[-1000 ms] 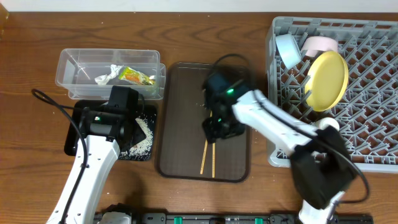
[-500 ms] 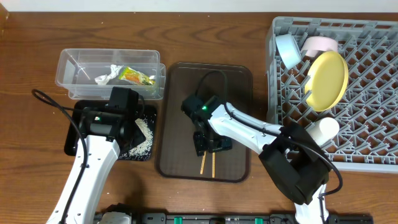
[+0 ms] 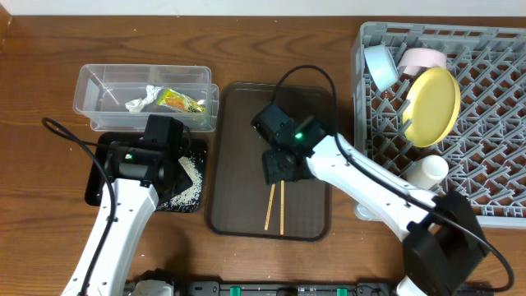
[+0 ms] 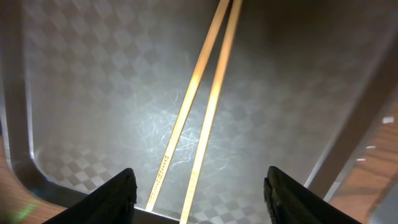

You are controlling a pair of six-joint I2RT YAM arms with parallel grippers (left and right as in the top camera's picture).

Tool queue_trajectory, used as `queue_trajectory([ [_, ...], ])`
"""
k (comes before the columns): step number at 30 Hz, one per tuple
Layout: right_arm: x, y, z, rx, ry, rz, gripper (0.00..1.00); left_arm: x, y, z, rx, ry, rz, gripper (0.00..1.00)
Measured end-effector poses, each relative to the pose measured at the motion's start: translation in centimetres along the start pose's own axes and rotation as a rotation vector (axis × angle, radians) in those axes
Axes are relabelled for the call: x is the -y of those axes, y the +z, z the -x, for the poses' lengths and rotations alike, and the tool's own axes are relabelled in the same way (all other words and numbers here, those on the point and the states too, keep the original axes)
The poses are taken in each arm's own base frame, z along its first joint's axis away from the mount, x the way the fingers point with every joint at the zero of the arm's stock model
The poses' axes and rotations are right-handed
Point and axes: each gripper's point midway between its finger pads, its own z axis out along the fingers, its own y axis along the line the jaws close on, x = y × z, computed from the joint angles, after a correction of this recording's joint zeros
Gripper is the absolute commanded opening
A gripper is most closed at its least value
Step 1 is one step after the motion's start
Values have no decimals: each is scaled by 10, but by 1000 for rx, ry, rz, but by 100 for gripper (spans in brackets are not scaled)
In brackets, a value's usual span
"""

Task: Sort waste into correct bins and load items into the dishwasher rack
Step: 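Reach the right gripper to the chopsticks and grasp one chopstick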

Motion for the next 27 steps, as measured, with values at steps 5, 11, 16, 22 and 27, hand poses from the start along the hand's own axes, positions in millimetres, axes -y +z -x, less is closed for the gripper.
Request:
queue_trajectory([
  [5,6,10,-2,-22,0,-38,63,0,0,0,0,0,0,70],
  [11,14,41,-17,-87,15,-97,63,0,0,0,0,0,0,70],
  [16,13,72,-38,-150,7,-132,63,0,0,0,0,0,0,70],
  [22,10,83,-46,-170,25,-118,52,0,0,0,0,0,0,70],
  [27,14,83,-49,-166,45,-124,11,0,0,0,0,0,0,70],
])
